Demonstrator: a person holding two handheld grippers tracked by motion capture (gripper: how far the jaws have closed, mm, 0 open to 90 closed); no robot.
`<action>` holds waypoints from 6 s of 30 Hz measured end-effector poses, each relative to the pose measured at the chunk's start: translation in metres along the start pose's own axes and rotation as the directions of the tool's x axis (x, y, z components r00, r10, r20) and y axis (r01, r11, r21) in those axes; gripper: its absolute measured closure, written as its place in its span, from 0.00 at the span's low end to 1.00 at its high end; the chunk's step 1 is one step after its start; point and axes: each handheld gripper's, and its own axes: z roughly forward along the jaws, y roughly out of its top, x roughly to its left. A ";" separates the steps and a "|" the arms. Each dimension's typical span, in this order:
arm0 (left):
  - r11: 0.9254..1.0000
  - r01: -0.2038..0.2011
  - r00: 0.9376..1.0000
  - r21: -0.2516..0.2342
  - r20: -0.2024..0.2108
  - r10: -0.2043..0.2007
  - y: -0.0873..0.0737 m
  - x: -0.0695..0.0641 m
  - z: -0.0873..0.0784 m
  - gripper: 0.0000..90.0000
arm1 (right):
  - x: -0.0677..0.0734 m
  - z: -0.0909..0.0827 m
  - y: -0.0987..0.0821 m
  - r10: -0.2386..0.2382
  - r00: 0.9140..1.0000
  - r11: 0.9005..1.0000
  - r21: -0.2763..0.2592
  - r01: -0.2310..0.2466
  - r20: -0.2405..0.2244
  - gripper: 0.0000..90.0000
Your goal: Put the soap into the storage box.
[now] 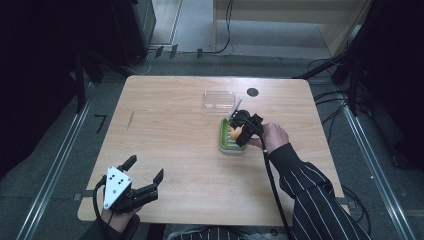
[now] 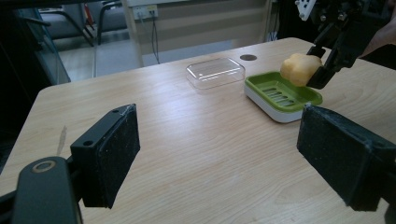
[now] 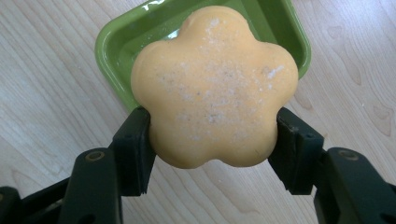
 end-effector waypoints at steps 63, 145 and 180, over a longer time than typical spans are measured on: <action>1.000 0.000 1.000 -0.001 -0.002 0.000 0.000 0.001 0.000 0.15 | -0.004 0.043 0.024 -0.019 1.000 0.998 0.054 0.020 -0.020 0.44; 1.000 0.000 1.000 -0.002 -0.001 0.000 0.000 0.000 -0.001 0.15 | 0.014 -0.021 -0.062 0.059 0.998 0.997 0.047 -0.058 -0.024 0.00; 1.000 -0.002 1.000 -0.003 0.000 0.002 0.000 0.000 -0.001 0.15 | 0.055 0.000 -0.149 0.093 0.995 0.985 0.151 -0.088 -0.032 0.00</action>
